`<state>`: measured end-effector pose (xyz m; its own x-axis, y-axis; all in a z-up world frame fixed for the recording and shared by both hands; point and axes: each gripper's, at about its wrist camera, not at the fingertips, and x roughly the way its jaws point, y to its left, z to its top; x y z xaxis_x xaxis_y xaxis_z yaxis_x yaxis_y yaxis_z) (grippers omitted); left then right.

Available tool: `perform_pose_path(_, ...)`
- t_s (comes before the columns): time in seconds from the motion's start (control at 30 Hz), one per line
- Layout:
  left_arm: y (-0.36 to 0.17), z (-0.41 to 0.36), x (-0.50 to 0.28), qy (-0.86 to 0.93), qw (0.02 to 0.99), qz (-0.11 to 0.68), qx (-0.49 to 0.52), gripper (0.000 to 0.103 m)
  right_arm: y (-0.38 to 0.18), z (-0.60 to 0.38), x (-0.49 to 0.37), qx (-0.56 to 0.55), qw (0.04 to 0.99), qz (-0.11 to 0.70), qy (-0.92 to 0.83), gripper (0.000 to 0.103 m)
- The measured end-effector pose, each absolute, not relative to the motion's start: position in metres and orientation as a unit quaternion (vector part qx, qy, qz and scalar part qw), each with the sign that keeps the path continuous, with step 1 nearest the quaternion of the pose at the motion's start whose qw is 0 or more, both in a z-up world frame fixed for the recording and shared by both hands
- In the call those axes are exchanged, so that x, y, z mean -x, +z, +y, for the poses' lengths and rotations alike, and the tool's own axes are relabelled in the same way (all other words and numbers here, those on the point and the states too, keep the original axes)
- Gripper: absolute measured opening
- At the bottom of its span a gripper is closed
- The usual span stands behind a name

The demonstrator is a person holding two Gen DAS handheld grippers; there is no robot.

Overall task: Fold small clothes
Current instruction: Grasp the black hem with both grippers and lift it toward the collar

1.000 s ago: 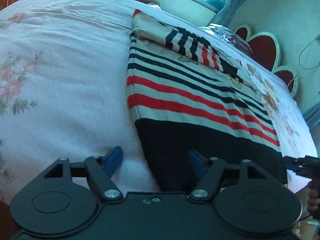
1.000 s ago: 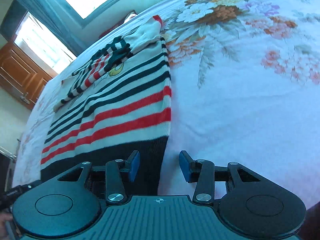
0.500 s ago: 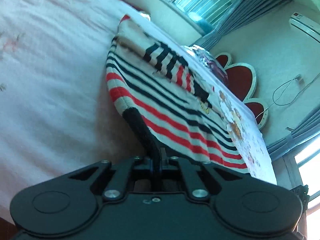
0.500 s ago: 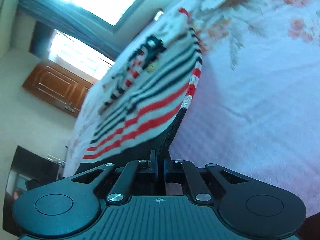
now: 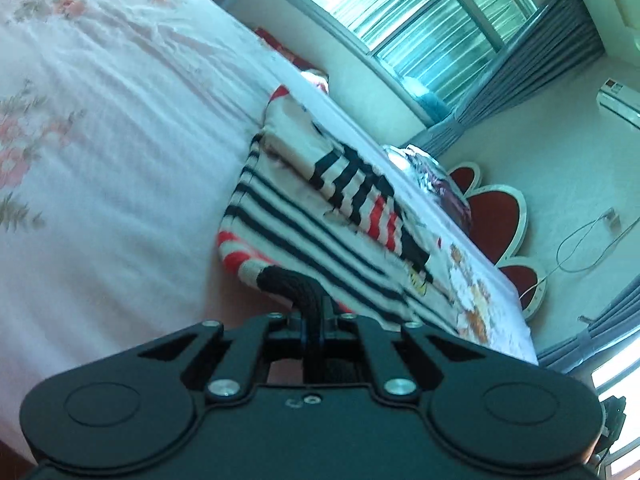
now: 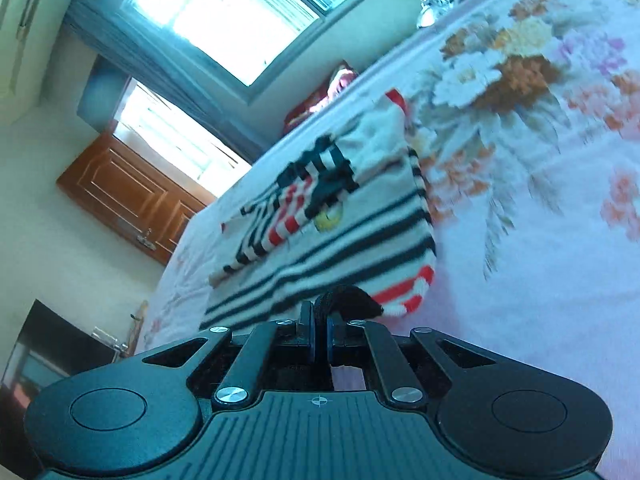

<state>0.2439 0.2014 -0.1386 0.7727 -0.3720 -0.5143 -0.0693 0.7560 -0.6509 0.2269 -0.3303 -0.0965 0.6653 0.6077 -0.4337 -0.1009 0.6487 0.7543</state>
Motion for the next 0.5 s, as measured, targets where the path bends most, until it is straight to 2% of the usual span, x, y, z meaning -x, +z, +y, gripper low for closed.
perform_pose_path(0.13,-0.104,0.2,-0.299,-0.107,0.89,0.286,0.339,0.004,-0.067,-0.33,-0.282,-0.364,0.849,0.32,0.213,0.004)
perform_pose_path(0.27,-0.086,0.201,-0.38,-0.115,0.893,0.277,0.336,0.004,-0.047,-0.331,-0.357,-0.373,0.852,0.309,0.197,0.004)
perform_pose_path(0.5,-0.106,0.202,-0.518,-0.111,0.88,0.324,0.329,0.004,-0.063,-0.321,-0.495,-0.394,0.835,0.352,0.155,0.004)
